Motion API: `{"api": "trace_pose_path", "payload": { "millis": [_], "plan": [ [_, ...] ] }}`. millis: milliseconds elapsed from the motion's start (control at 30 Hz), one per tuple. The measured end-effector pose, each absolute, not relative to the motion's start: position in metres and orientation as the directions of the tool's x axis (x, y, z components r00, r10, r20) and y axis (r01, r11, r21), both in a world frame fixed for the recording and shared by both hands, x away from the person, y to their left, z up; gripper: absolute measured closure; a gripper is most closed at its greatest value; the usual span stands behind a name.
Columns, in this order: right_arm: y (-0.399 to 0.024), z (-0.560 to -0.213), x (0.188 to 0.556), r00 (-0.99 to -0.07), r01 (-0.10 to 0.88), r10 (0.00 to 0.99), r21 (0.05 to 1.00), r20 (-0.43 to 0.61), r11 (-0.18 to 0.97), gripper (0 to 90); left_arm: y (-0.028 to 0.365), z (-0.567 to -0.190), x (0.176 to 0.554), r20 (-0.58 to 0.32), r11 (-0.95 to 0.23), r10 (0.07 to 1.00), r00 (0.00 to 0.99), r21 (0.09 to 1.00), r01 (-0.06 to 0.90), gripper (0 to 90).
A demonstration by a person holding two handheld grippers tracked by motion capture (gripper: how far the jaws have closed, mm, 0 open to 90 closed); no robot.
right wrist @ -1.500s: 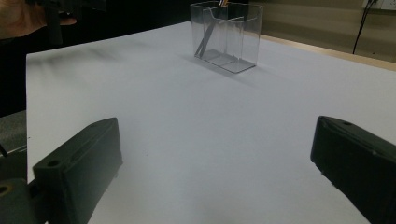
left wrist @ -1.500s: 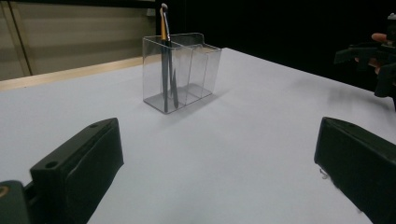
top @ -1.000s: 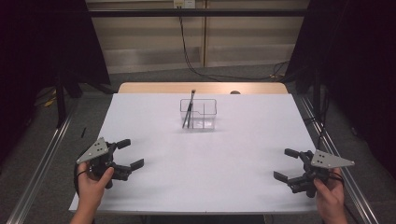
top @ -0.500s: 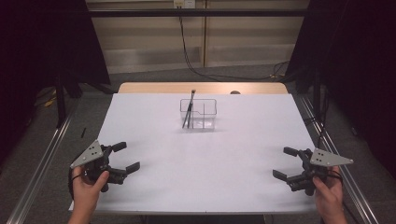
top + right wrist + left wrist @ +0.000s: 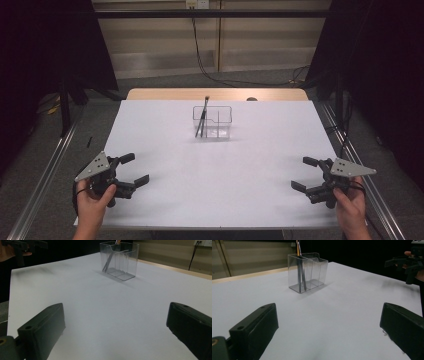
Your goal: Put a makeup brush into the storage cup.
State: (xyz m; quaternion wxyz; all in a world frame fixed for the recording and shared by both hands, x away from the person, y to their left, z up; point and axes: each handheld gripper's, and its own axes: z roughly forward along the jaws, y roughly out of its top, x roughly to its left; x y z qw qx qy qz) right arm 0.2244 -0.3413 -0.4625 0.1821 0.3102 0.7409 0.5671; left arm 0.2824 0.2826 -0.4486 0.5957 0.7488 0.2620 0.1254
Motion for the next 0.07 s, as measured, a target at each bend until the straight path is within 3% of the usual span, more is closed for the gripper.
{"api": "trace_pose_path", "payload": {
  "millis": [67],
  "plan": [
    [-0.3415, -0.4624, 0.2243, -0.742, 0.251, 0.666, 0.954, 0.081, 0.164, 1.3, 0.2818, -0.4489, 0.2826, -0.126, -0.154, 0.541, 0.831, 0.957, 0.245, 1.6]
  ]
}}
